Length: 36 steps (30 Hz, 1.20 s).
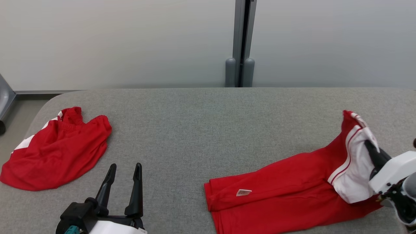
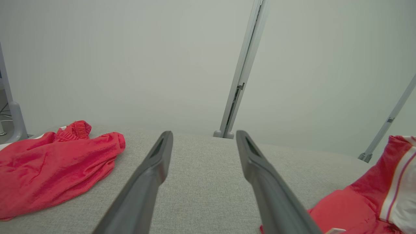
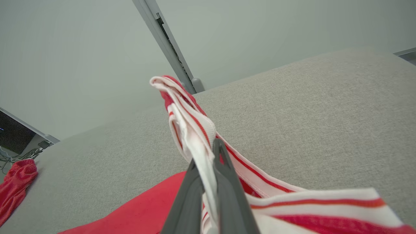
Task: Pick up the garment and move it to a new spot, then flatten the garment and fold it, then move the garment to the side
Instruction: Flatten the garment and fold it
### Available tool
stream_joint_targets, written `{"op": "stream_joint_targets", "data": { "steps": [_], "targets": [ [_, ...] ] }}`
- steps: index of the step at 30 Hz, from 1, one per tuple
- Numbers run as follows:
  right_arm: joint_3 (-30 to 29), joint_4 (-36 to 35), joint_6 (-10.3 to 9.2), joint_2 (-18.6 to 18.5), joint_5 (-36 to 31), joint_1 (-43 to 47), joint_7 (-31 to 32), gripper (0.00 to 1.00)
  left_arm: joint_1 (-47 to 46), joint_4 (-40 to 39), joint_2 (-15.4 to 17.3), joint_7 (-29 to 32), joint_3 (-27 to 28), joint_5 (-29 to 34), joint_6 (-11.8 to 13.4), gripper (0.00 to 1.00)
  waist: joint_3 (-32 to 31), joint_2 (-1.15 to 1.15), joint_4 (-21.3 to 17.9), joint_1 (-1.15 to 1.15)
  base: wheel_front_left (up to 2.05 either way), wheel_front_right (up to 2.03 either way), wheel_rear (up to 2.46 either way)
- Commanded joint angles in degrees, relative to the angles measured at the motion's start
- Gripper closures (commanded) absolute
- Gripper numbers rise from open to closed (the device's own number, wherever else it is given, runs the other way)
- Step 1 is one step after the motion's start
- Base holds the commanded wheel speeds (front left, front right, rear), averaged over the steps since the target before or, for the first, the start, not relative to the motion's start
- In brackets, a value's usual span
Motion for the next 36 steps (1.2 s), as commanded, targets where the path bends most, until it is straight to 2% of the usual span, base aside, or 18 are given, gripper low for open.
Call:
{"op": "stream_joint_targets", "data": {
  "steps": [1,6,13,22,30,31,32,36],
  "targets": [
    [0.8,-3.1,0.11,1.1,0.8,1.8,1.6,1.0,0.3,0.3,0.0,-0.3,0.5,0.6,-0.4,0.0,-0.6,0.0,0.4,0.0,0.0,0.0,0.0],
    [2.3,-11.4,0.11,5.2,1.2,5.2,6.1,1.0,0.4,1.3,-0.6,-0.3,0.7,1.1,-1.5,0.0,-1.1,0.0,2.4,0.0,0.0,0.0,0.0],
    [4.5,-17.4,0.11,12.2,-0.4,8.9,11.6,1.0,-0.7,3.3,-0.7,-0.3,0.4,1.9,-2.2,0.0,-1.1,0.0,7.8,0.0,0.0,0.0,0.0],
    [6.0,-17.2,0.12,17.2,-1.8,11.2,14.4,1.0,-2.3,5.2,-0.5,-0.3,-0.2,1.6,-3.2,0.0,0.0,0.0,13.3,0.0,0.0,0.0,0.0],
    [7.6,-16.0,0.12,18.8,-3.1,11.8,15.9,1.0,-2.8,5.4,-1.0,-0.3,0.2,1.6,-3.0,0.0,0.7,0.0,13.6,0.0,0.0,0.0,0.0],
    [7.9,-15.6,0.12,18.9,-3.2,11.9,16.1,0.79,-2.8,5.4,-1.1,-0.3,0.3,1.6,-2.9,0.0,0.8,0.0,13.3,0.0,0.0,0.0,0.0],
    [8.4,-15.2,0.12,19.0,-3.3,11.9,16.4,0.0,-2.9,5.5,-1.1,-0.3,0.4,1.5,-3.0,0.0,0.9,0.0,13.1,0.0,0.0,0.0,0.0],
    [10.4,-16.1,0.12,19.4,-2.0,11.2,15.6,0.0,-3.0,5.9,-1.2,-0.3,0.7,1.5,-3.2,0.0,0.8,0.0,11.7,0.0,0.0,0.0,0.0]
  ]
}}
